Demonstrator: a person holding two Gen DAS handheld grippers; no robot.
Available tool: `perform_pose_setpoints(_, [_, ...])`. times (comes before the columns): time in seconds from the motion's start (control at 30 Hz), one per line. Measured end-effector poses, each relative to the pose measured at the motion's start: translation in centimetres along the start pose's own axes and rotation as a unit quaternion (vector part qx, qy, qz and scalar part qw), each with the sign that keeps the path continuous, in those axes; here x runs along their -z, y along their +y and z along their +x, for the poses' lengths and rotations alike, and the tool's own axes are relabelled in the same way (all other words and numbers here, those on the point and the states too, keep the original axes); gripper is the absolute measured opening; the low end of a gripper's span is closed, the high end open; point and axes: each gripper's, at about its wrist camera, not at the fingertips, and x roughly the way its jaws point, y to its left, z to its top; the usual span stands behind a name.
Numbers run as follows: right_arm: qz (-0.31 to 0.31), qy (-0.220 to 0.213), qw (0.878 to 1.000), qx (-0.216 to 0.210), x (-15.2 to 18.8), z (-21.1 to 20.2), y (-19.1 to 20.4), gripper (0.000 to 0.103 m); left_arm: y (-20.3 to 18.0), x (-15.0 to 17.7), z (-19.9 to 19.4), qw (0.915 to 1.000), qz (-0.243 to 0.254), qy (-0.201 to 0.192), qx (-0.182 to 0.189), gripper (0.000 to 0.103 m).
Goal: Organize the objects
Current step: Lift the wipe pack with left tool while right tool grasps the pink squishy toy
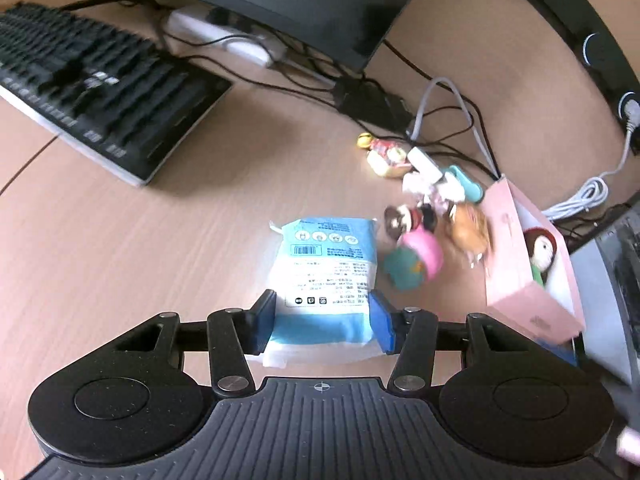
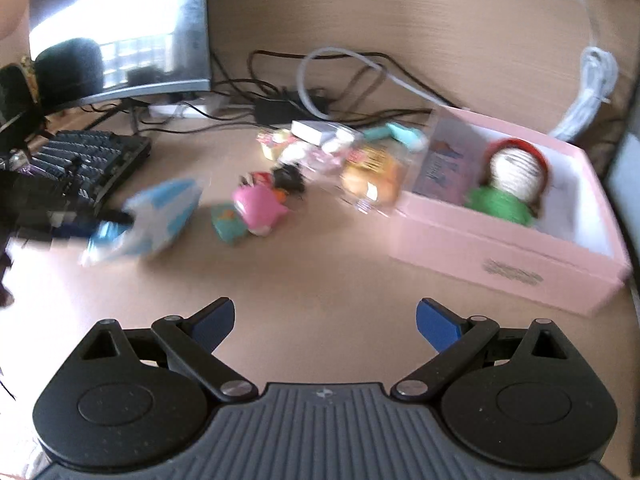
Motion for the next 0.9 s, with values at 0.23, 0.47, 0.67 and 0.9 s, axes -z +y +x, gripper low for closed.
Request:
perform_pose_setpoints(0.23, [0.011,-0.004,0.998,-0.056,-5.1,6.3,3.4,0.096,0.4,2.2,-1.6,0.9993,0.034,-0.001,-0.018,0.053])
perform_pose_setpoints(0.47, [-0.019,0.022,0.999,-0.027,-5.9,9.8,5.5,0.066,0.8,2.7,-1.7,0.9991,0.040,0.009,-0.011,0.054])
perform_pose_setpoints(0.67, [-0.026,0.028,0.999,-0.020,-3.3,6.1,3.4,0.061,-0.7,2.3,-0.7,0.9982,0.055,0.022,0.006,0.054])
perform_pose_setpoints(0.9, [-0.041,0.039,0.998,0.013,1.6,0.8,-0.5,0.061,-5.3,2.9,1.6,0.9908,0.114,0.056,0.046,0.054])
